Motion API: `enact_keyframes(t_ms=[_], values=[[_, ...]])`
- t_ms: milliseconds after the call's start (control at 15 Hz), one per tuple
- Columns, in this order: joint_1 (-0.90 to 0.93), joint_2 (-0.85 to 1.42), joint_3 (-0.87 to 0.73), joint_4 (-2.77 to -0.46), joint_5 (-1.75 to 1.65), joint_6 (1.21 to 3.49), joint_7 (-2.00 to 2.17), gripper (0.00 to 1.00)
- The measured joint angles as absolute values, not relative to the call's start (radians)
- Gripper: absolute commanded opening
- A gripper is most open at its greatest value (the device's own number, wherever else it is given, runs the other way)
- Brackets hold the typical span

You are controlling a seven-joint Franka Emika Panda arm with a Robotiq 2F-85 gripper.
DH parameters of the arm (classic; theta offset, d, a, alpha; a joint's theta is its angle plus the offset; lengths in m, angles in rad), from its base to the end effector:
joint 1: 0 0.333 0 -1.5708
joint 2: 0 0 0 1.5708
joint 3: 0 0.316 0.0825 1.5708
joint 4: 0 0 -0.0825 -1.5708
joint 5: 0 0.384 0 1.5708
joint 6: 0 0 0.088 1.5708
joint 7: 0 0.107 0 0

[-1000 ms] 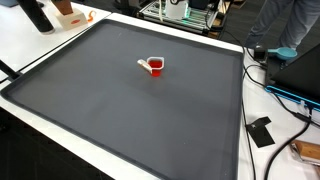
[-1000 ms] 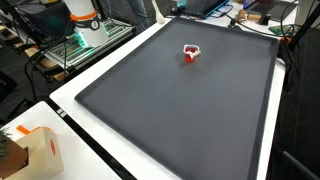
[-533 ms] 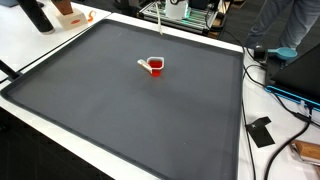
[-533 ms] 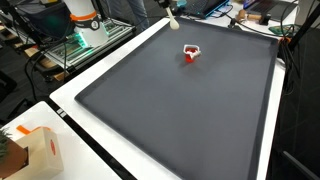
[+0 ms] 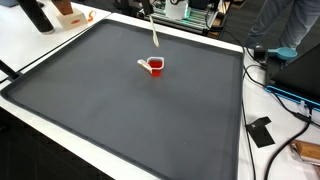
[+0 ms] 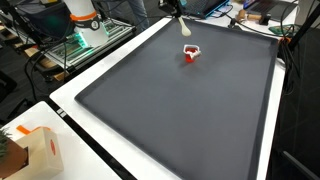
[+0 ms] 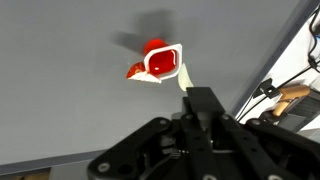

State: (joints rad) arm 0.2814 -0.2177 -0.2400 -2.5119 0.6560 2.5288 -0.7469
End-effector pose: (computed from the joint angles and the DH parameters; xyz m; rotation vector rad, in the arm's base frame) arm 0.4640 0.0130 0.3786 -2.6888 -0.3848 -0.4984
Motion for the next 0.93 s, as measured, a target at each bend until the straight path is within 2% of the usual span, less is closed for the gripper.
enact_keyframes(t_ms=[933], values=[[0.101, -0.061, -0.107, -2.408, 0.724, 2.517, -0.827, 0.03]])
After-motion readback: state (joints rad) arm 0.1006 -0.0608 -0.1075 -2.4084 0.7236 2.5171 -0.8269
